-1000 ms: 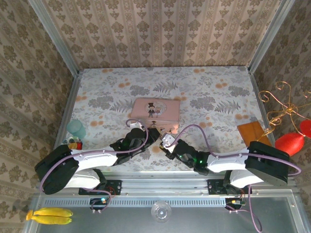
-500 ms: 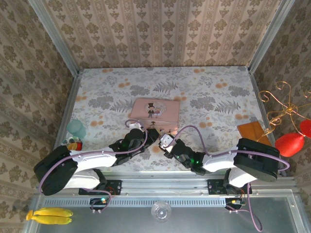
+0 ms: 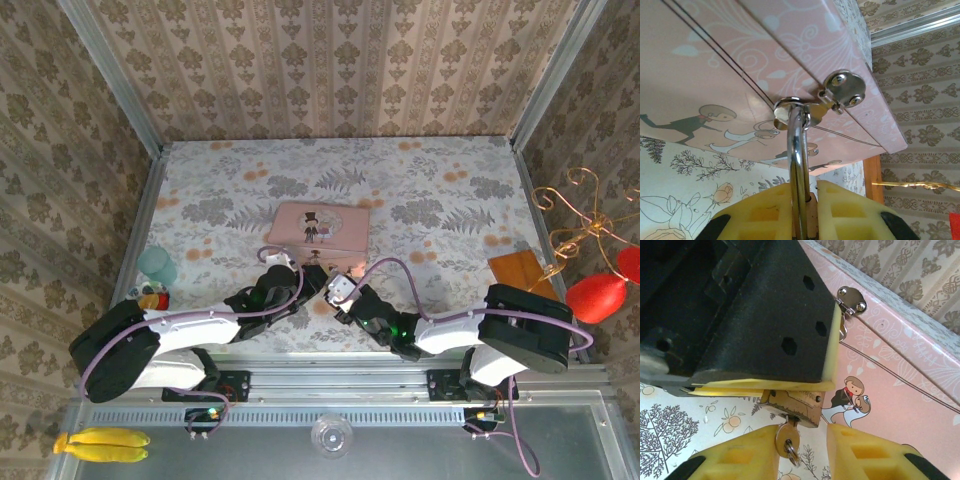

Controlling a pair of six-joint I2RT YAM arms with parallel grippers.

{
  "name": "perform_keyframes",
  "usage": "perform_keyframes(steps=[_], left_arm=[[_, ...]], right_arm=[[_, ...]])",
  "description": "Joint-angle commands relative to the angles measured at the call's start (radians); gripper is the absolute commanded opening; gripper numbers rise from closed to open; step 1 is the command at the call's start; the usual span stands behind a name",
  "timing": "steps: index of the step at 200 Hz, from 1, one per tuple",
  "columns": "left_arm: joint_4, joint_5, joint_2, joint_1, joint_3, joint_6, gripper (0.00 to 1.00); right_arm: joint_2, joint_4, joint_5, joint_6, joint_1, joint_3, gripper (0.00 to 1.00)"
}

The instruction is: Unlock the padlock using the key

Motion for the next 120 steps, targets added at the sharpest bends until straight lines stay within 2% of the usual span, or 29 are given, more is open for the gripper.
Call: perform_keyframes(steps=[1, 60, 120], left_arm=[[0.089, 0.000, -0.016, -0.001, 0.013, -0.002, 0.00], [0.095, -0.004, -0.010, 0.000, 0.009, -0.003, 0.00], [0.094, -0.004, 0.001, 0.000, 0.011, -0.007, 0.00]], right_arm=[[0.014, 0.032, 0.033, -0.011, 0.009, 0.027, 0.29], [0.011, 0.011, 0.039, 0.035, 0.012, 0.035, 0.18], [-0.017, -0.021, 0.033, 0.117, 0.013, 0.034, 0.16]])
